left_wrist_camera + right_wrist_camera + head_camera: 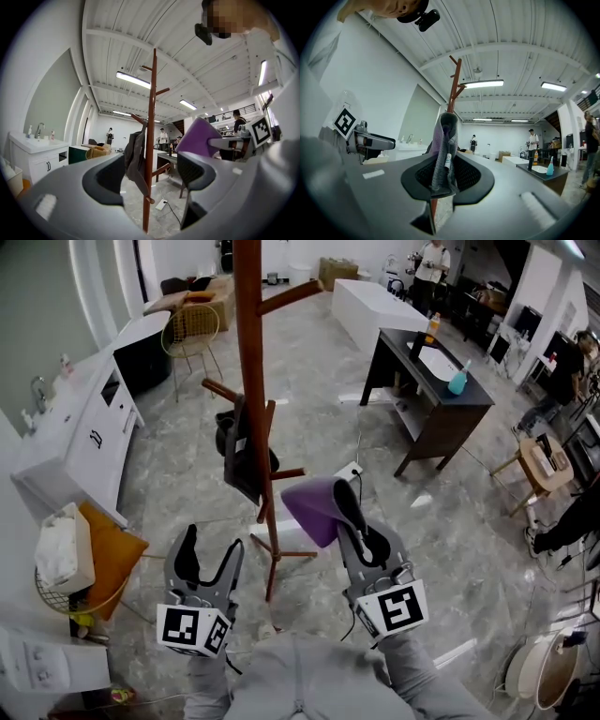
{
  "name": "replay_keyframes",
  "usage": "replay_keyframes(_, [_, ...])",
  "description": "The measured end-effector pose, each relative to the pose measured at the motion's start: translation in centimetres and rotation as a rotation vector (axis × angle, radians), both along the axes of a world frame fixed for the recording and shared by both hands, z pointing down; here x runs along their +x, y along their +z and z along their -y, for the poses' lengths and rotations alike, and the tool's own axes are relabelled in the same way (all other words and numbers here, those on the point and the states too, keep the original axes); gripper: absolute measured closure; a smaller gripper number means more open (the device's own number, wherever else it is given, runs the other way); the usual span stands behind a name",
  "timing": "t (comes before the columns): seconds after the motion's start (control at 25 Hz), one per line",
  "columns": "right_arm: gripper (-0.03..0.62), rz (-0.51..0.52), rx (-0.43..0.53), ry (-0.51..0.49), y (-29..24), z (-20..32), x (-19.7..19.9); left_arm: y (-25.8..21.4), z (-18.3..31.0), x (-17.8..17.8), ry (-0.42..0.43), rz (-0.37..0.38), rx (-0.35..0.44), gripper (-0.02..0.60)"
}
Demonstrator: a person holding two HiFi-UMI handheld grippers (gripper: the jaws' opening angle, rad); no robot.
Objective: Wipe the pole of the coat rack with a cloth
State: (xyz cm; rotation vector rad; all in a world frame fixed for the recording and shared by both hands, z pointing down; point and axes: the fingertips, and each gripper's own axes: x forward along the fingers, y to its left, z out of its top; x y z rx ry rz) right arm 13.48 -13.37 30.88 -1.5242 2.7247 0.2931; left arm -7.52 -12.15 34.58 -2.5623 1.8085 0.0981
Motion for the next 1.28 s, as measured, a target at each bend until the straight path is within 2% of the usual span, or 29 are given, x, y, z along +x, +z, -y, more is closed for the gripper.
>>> replay_keyframes(1.28, [0.545, -0.012, -0.014, 0.021, 1.6, 2.5, 0.5, 0.4, 2.0, 0.5, -0.006, 0.002, 0.009, 0.204])
